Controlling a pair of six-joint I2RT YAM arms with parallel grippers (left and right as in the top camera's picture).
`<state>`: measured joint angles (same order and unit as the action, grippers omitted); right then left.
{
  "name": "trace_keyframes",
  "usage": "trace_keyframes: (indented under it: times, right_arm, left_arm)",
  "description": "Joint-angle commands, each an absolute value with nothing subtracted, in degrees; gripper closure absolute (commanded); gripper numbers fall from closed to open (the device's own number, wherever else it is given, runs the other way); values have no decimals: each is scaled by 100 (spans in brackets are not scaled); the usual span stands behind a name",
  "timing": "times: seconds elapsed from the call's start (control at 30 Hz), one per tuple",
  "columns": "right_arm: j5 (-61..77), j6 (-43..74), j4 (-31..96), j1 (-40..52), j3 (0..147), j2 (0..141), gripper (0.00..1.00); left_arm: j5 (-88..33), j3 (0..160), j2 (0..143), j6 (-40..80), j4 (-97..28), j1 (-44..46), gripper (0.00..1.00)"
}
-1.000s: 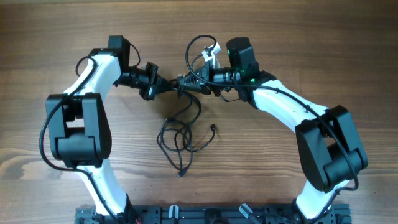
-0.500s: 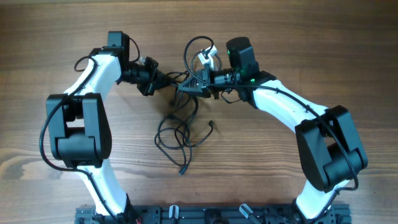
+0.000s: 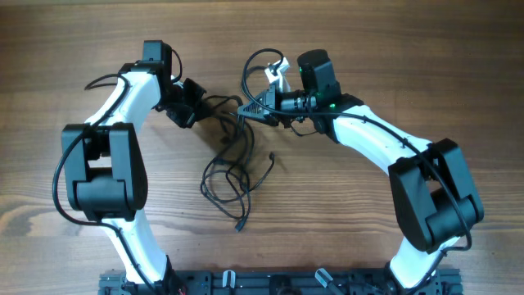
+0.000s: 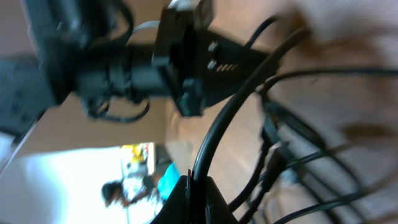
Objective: Untangle cables
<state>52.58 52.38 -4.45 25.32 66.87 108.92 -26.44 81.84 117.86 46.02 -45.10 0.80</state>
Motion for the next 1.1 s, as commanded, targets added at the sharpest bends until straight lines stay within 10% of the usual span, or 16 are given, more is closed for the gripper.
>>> trace_keyframes:
  times: [0.0,0.87,1.07]
  right_arm:
    - [4587,5096,-451,2327,6705,10779,96]
    - [3315,4195,1398,1463,6705,10779,83]
    - [2482,4193,1898,1463,6705,10779,40]
  left_arm:
    - [-1094,8187,11841,4165,-4449,21,96]
    - [-972,8187,11841,4069,-4414,14,77]
    - [-882,8187,11841,4069,-4462,-89,54]
